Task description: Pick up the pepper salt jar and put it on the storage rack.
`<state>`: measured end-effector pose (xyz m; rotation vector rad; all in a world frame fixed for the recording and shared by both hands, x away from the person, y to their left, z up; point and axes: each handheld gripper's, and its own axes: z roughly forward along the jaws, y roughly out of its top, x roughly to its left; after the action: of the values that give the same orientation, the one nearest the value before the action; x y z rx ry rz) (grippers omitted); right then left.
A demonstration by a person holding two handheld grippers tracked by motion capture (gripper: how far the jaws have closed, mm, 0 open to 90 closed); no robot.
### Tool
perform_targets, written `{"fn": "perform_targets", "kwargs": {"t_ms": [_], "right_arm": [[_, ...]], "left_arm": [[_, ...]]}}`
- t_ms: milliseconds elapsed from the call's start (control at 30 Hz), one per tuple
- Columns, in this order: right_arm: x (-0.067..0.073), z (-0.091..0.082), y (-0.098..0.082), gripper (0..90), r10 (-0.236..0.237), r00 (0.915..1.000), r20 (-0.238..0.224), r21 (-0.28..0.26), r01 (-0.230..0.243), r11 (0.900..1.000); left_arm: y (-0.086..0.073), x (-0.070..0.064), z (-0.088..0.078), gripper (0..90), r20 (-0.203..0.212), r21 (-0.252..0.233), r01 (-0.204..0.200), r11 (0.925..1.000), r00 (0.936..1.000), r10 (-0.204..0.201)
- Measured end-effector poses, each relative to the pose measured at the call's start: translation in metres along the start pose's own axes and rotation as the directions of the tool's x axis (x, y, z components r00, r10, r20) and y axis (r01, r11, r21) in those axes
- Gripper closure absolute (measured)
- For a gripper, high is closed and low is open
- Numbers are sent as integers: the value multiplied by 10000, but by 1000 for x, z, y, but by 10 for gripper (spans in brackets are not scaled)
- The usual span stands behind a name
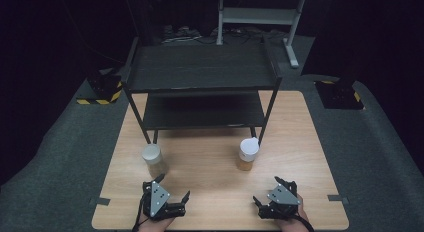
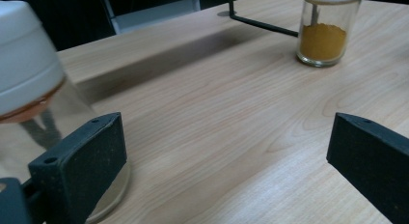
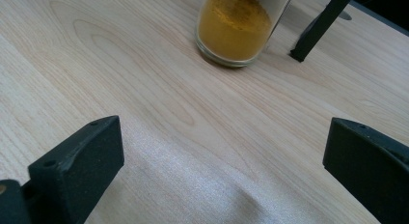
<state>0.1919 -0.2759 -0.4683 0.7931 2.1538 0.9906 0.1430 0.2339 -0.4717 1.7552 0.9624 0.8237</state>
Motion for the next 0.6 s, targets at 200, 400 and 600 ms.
{"fn": "perform_targets", "kwargs": {"t_ms": [200,400,600], "right_arm": [[0,0,0,0,-9,10000,-5,16,9,10000],[0,0,0,0,-24,10000,-14,26,24,10000],[0,0,1,0,-4,10000,-13,30,4,10000]], "left_arm": [[-1,5,-5,6,-264,-90,185,9998,9995,-187],[-2,9,-10,6,-526,-157,293,9994,9982,-300],[-2,12,-14,5,-818,-230,406,9989,9957,-424]]}}
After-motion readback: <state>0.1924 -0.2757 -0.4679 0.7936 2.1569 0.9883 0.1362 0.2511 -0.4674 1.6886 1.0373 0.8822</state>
